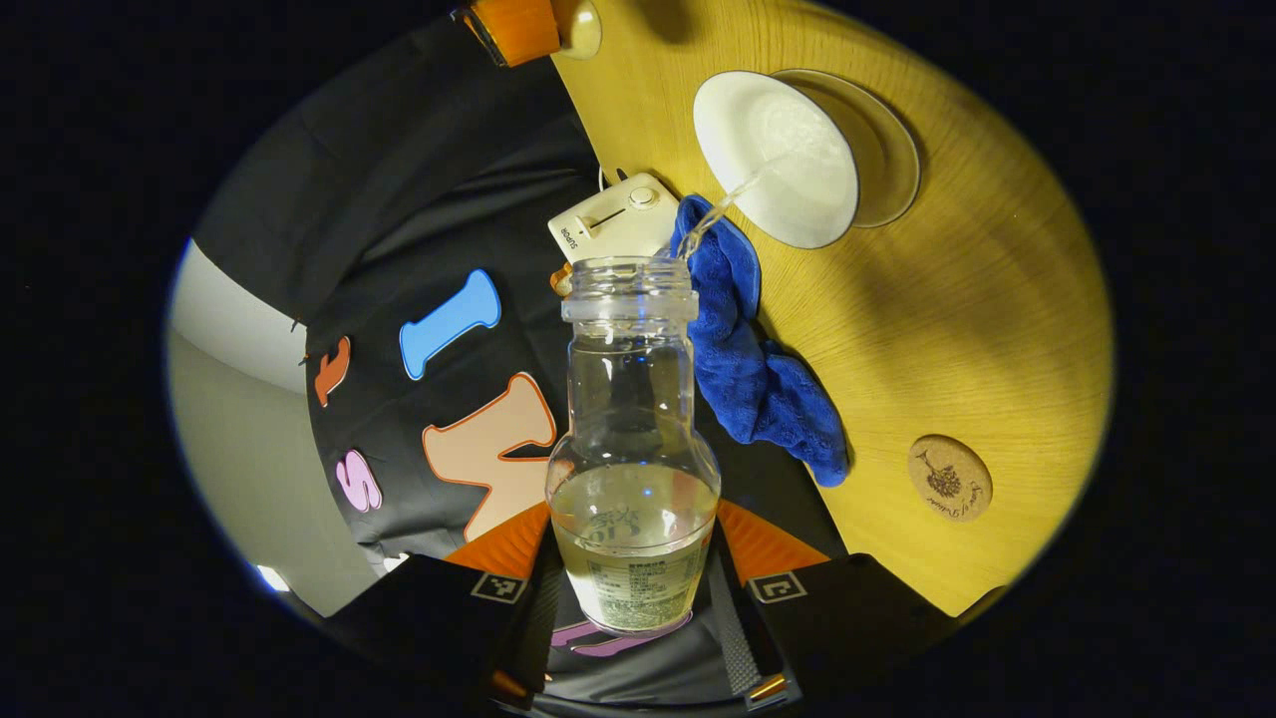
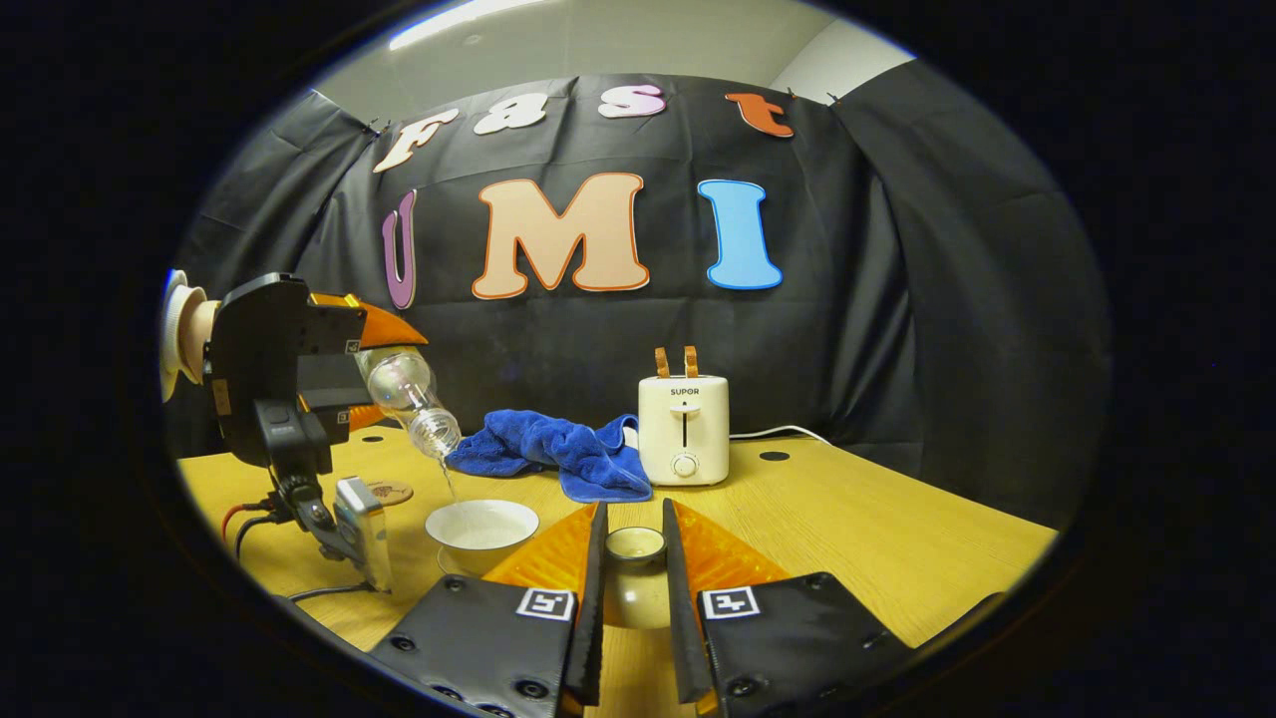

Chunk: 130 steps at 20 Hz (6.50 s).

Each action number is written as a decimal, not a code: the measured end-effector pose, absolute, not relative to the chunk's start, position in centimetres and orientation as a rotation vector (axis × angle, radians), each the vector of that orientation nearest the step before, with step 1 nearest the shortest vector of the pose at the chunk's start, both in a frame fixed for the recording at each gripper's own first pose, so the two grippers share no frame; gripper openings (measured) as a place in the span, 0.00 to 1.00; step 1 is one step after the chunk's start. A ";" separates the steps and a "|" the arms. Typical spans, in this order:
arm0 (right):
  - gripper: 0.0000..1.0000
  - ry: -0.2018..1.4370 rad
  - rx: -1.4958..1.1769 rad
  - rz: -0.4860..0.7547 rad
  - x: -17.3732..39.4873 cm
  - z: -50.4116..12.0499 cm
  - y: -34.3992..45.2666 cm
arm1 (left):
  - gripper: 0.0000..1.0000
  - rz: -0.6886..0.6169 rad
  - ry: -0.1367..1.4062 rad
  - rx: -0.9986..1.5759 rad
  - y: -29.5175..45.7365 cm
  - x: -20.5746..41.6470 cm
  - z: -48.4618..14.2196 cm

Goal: Open the teacup lid with one hand, grasp the water bottle and pour water into the teacup with the other hand; after pouring, place the water bottle on the coaster and then close the teacup lid.

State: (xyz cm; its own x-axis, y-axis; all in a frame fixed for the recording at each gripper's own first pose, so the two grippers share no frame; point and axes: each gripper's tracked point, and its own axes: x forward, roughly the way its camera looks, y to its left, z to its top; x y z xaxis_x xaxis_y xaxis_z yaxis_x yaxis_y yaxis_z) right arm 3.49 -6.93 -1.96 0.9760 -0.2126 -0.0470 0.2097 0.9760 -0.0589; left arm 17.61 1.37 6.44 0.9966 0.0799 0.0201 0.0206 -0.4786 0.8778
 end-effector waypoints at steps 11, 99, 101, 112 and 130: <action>0.32 0.053 -0.054 -0.213 3.5 -1.9 -6.9 | 0.65 -0.003 0.155 1.184 1.3 16.2 -1.3; 0.58 0.162 -0.048 0.123 12.8 -5.2 4.5 | 0.90 0.106 -0.051 0.022 10.2 13.2 0.0; 0.75 0.123 -0.041 0.110 12.5 -4.4 4.2 | 0.90 0.106 -0.051 0.022 10.2 13.1 -0.1; 0.84 0.049 -0.053 -0.138 9.8 -2.8 -2.5 | 0.90 0.147 -0.047 0.020 10.9 12.7 -0.2; 0.79 0.020 -0.079 -0.539 4.2 -1.5 -11.3 | 0.92 0.437 -0.053 0.024 13.8 4.4 -0.3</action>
State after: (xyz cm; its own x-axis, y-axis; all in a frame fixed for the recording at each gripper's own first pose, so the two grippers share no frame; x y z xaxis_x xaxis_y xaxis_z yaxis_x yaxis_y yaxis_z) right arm 4.21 -11.30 -1.49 0.8582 -0.5133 0.0020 0.5118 0.8554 -0.0800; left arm 4.39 13.79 -0.27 0.9046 0.4226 0.0565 -0.4239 0.9056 0.0120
